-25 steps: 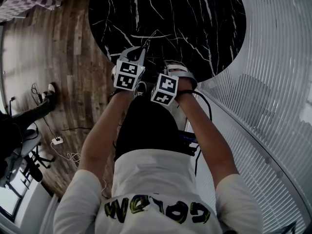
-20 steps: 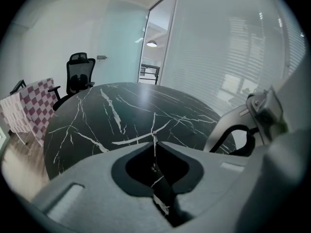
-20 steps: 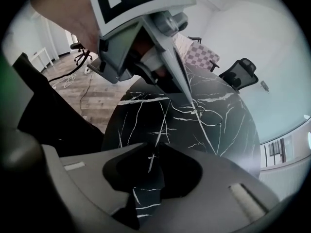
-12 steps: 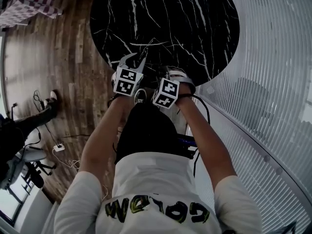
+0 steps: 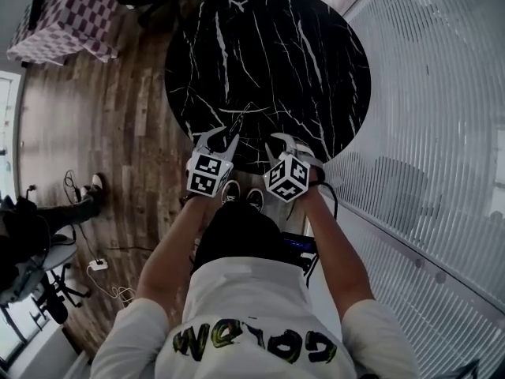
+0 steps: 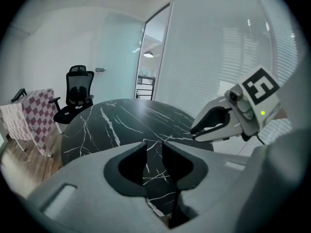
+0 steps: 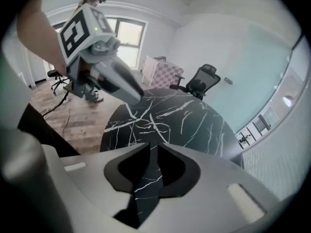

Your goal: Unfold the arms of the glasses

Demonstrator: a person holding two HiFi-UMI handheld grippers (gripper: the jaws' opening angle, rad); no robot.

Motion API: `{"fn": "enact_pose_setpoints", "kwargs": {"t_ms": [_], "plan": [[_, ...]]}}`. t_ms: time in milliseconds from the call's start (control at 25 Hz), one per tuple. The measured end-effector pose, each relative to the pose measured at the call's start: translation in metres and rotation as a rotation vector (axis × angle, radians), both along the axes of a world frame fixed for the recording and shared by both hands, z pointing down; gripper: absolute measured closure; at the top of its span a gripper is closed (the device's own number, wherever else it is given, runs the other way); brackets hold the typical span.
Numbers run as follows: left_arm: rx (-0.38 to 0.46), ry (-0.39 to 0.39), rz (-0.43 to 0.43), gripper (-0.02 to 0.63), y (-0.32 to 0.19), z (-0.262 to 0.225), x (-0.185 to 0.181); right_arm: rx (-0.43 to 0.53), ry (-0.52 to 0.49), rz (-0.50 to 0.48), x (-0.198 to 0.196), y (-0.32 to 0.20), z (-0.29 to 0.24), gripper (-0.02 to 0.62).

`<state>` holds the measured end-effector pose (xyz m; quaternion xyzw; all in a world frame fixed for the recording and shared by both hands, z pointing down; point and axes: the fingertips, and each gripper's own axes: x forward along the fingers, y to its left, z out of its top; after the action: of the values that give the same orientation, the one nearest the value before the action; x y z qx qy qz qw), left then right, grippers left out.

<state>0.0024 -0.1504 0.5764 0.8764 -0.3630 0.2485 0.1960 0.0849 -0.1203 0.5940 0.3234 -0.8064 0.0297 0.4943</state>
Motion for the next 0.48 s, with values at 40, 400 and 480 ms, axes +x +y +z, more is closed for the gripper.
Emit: {"fn": "enact_pose_setpoints", "kwargs": {"t_ms": [40, 400, 480], "plan": [[0.009, 0.011, -0.001, 0.506, 0.004, -0.011, 0.0, 0.019, -0.024, 0.023, 0.002, -0.002, -0.013, 0.545], [0.105, 0.141, -0.004, 0.534, 0.045, -0.126, 0.011, 0.127, -0.302, 0.2, 0.007, 0.02, -0.128, 0.58], [0.139, 0.168, 0.013, 0.541, 0.05, -0.153, 0.016, 0.158, -0.373, 0.227, 0.005, 0.024, -0.155, 0.589]]}}
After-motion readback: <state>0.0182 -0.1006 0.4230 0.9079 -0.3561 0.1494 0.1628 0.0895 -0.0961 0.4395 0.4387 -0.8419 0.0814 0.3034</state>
